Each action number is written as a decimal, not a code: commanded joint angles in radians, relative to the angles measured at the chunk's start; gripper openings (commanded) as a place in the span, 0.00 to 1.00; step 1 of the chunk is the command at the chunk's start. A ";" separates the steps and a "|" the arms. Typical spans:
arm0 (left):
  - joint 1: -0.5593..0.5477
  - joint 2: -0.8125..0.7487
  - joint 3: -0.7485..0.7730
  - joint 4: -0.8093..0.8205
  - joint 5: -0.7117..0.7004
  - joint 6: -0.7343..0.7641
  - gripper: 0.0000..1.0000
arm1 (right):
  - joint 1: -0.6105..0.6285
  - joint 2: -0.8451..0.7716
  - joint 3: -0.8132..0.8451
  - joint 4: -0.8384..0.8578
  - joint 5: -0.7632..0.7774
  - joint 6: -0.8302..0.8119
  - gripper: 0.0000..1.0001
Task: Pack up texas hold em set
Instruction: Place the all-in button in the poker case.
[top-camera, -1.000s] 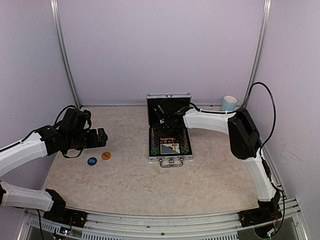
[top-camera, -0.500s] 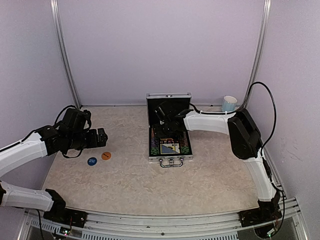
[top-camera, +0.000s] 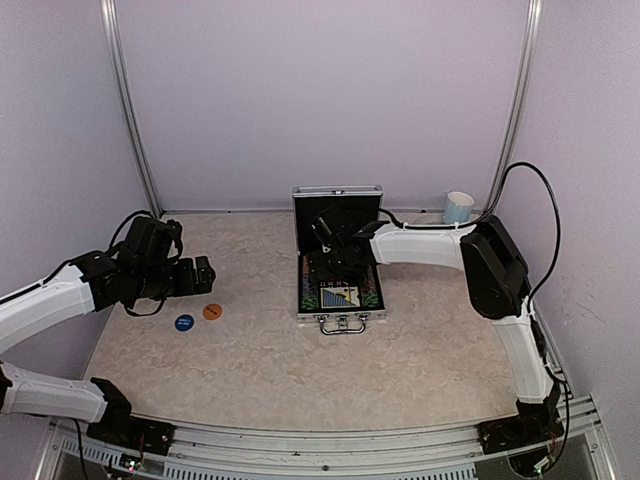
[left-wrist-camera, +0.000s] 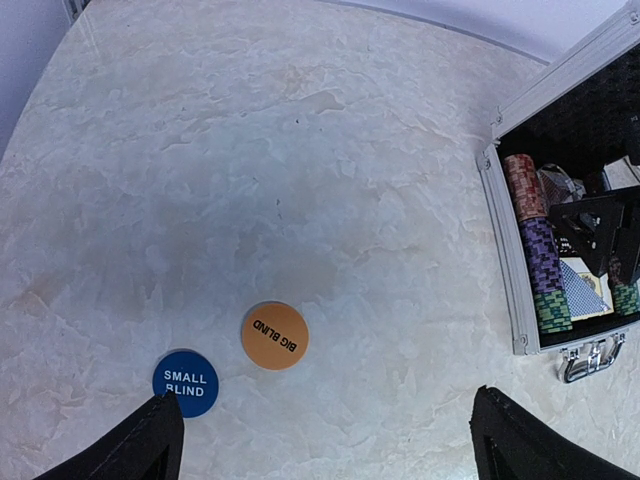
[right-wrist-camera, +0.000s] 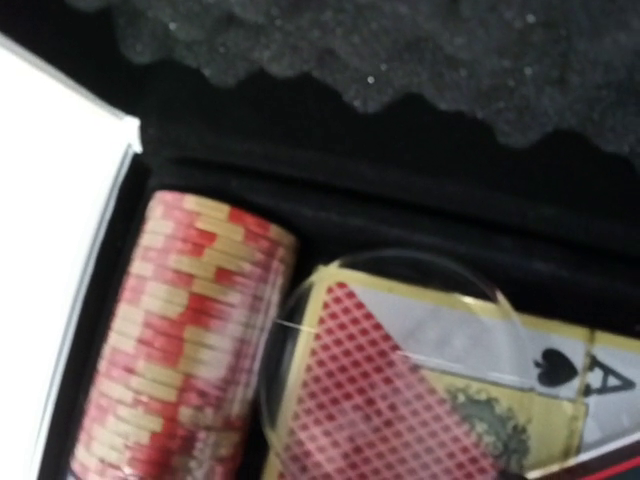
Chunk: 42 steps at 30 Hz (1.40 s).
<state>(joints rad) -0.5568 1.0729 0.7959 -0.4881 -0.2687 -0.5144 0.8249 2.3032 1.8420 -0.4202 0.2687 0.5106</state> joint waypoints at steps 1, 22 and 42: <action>0.003 0.000 -0.009 -0.002 -0.001 0.005 0.99 | 0.014 -0.028 -0.021 -0.042 -0.002 0.002 0.74; 0.004 0.004 -0.010 -0.003 -0.006 0.005 0.99 | 0.039 -0.155 -0.129 -0.195 0.171 0.003 0.71; 0.004 0.015 -0.008 -0.008 -0.021 0.004 0.99 | -0.002 -0.093 -0.103 -0.276 0.303 0.084 0.71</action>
<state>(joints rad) -0.5568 1.0851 0.7956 -0.4881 -0.2703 -0.5148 0.8440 2.1777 1.7020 -0.6823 0.5442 0.5743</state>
